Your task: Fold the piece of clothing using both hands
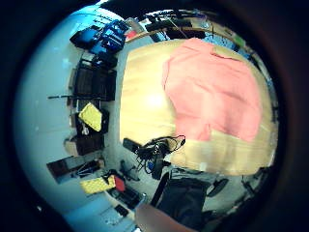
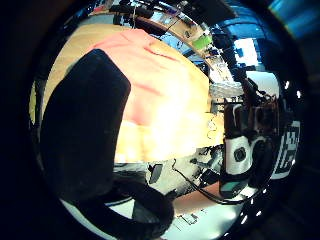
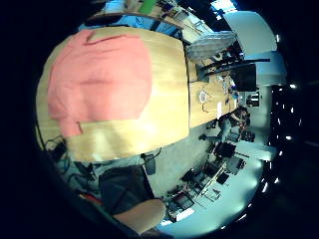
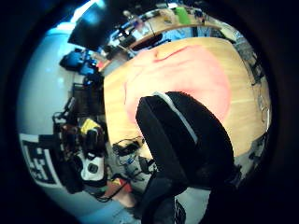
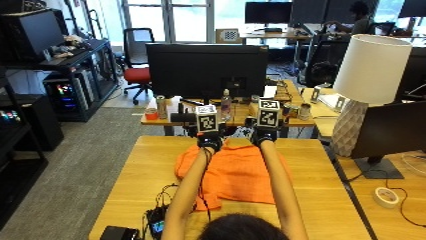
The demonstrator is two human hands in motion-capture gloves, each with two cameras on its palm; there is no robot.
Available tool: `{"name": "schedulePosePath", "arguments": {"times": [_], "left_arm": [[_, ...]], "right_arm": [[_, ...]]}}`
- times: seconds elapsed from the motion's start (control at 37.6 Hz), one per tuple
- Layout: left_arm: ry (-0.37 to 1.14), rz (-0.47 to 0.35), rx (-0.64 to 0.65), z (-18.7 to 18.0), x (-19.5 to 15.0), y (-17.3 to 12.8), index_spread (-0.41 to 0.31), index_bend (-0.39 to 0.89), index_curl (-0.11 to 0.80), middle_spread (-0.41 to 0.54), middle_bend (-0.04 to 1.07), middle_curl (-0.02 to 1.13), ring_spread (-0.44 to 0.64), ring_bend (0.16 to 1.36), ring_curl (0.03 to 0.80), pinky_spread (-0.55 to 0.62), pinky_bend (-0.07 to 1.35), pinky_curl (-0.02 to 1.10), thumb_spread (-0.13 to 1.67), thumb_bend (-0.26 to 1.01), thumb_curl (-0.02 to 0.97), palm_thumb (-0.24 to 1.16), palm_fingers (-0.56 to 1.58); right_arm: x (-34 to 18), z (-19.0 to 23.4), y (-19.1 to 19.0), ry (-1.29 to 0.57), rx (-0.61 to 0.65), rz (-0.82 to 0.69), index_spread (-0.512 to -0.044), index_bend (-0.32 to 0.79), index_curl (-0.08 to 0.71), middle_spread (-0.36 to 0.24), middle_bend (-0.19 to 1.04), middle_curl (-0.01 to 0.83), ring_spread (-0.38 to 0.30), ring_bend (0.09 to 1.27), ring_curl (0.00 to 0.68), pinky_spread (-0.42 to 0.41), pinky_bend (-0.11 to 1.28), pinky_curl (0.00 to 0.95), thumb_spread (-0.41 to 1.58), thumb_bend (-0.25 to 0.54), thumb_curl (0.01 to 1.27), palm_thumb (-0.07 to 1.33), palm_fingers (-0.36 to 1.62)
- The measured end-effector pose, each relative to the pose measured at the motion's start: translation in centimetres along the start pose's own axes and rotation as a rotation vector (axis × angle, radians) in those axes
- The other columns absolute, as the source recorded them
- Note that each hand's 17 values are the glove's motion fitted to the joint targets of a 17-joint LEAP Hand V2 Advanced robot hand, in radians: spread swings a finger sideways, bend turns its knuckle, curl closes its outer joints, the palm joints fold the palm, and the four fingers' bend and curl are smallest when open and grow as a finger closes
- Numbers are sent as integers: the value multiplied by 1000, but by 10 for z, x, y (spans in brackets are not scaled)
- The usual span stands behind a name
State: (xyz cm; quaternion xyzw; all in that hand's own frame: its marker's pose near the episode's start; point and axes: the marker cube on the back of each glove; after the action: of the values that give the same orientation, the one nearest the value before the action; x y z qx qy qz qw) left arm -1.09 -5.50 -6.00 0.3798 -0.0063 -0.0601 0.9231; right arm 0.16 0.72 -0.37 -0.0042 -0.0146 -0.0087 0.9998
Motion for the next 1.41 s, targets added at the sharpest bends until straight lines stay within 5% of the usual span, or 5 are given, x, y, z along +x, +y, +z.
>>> {"name": "schedulePosePath", "arguments": {"times": [0.08, 0.27, 0.53, 1.07, 1.41], "left_arm": [[-4, -21, 158, 0, 0, -16, 13, 129, 61, 171, 150, 57, 253, 510, 133, 286, 368, 119, 744, 81, 4, 109, 160], [-8, -27, 152, 3, 6, -19, 14, 146, 113, 220, 169, 102, 336, 576, 177, 371, 404, 173, 1071, 81, 27, 107, 110], [-32, -5, 162, 6, 19, -16, 9, 156, 174, 238, 179, 152, 380, 613, 206, 415, 424, 218, 1282, 70, 61, 102, 74], [-92, 27, 140, 6, -11, -4, 10, 156, 245, 244, 179, 218, 397, 641, 235, 430, 439, 275, 1370, 36, 113, 98, 42], [-214, 230, 80, 45, -54, 7, 0, 127, 247, 246, 193, 255, 414, 642, 242, 428, 469, 302, 1178, -17, 164, 91, -6]], "right_arm": [[1, -5, 6, -14, -6, -7, -267, 170, 109, -56, 193, 95, 65, 287, 103, 152, 416, 153, 711, 176, 52, 283, 329], [-4, -13, 16, -18, -1, -38, -329, 161, 163, -71, 192, 152, 85, 299, 146, 194, 427, 206, 1002, 167, 79, 304, 300], [1, -5, 21, -32, -29, -58, -358, 159, 212, -78, 188, 208, 97, 302, 181, 215, 425, 246, 1183, 133, 110, 316, 281], [72, -20, 34, -90, 8, -24, -367, 139, 250, -81, 192, 278, 94, 330, 234, 215, 423, 296, 1256, 32, 145, 297, 285], [139, -1, 43, -19, 7, 17, -363, 111, 236, -83, 192, 305, 58, 424, 278, 205, 431, 317, 1240, -11, 167, 294, 342]]}}
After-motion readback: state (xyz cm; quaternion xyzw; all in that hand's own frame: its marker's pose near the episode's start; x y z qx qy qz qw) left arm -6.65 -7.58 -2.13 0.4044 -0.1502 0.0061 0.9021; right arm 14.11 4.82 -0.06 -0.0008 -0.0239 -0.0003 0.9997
